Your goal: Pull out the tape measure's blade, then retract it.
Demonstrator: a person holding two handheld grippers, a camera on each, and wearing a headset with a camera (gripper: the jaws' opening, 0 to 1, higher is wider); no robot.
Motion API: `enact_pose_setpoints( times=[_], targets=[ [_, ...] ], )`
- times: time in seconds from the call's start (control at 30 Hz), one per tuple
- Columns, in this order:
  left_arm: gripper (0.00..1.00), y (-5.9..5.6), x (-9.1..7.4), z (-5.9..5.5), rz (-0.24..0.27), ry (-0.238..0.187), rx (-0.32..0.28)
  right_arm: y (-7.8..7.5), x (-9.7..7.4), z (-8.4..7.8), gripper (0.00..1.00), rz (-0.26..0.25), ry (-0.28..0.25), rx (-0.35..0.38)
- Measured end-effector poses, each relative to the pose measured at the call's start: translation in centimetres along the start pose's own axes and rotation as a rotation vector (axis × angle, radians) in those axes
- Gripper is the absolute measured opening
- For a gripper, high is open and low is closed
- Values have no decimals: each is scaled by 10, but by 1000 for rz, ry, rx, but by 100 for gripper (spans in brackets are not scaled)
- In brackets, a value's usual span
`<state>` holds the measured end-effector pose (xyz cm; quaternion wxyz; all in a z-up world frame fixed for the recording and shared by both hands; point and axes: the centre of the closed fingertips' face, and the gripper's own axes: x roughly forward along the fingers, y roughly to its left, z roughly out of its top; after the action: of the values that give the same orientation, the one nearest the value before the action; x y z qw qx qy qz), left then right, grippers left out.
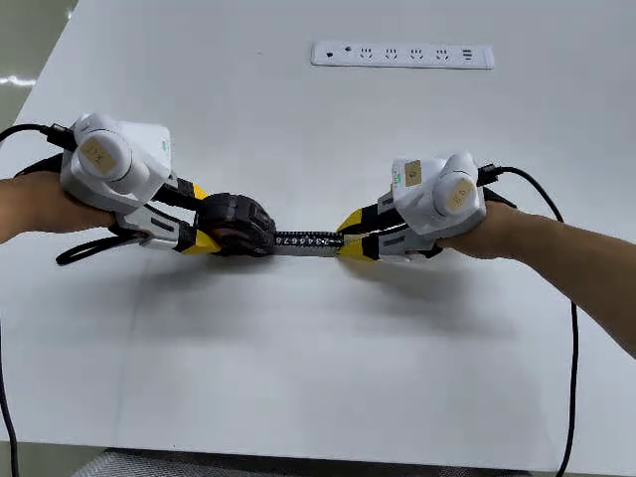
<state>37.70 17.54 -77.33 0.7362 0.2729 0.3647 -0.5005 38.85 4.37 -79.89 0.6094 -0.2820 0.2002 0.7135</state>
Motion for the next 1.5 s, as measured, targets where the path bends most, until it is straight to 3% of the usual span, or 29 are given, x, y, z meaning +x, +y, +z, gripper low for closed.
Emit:
enact_pose_setpoints(
  times=[1.5],
  targets=[
    [24,0,1,1,-2,5,4,5,-33,-29,9,-11,11,44]
  ],
)
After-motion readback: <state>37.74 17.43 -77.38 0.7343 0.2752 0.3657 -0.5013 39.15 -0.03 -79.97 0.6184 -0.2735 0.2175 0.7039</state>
